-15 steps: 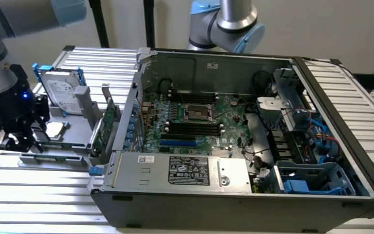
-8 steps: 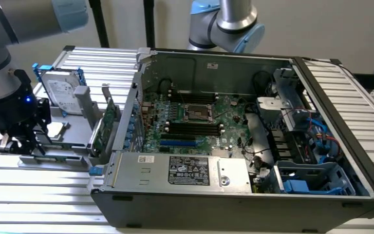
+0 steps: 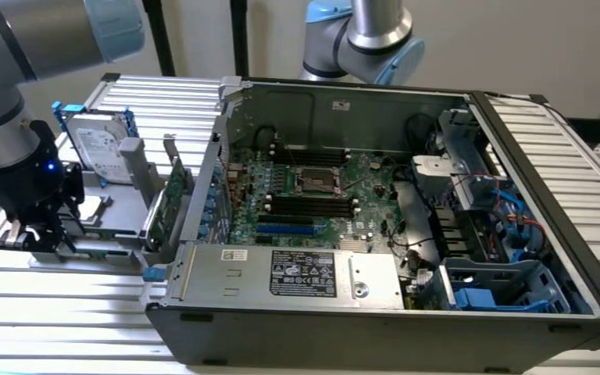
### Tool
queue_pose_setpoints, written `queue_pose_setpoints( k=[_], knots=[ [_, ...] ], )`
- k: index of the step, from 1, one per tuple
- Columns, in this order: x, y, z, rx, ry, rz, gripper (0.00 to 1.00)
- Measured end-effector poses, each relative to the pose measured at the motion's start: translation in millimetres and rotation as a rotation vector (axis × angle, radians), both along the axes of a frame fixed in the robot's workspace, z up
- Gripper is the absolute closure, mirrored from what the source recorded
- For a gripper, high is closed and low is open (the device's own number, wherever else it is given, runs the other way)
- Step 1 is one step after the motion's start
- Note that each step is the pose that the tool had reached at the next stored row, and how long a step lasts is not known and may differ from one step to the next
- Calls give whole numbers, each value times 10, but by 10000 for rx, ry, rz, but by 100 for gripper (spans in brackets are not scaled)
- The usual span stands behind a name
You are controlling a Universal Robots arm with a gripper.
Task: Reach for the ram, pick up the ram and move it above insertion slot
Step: 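Pick up the ram and move it above insertion slot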
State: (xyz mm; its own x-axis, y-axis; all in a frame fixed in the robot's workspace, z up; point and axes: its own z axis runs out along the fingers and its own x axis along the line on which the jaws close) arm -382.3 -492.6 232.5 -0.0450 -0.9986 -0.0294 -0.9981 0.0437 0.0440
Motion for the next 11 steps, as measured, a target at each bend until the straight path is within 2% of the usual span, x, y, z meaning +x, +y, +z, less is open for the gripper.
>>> queue_pose_setpoints(
  k=[11],
  knots=[
    [5, 0, -146, 11, -6, 261, 64]
  ],
)
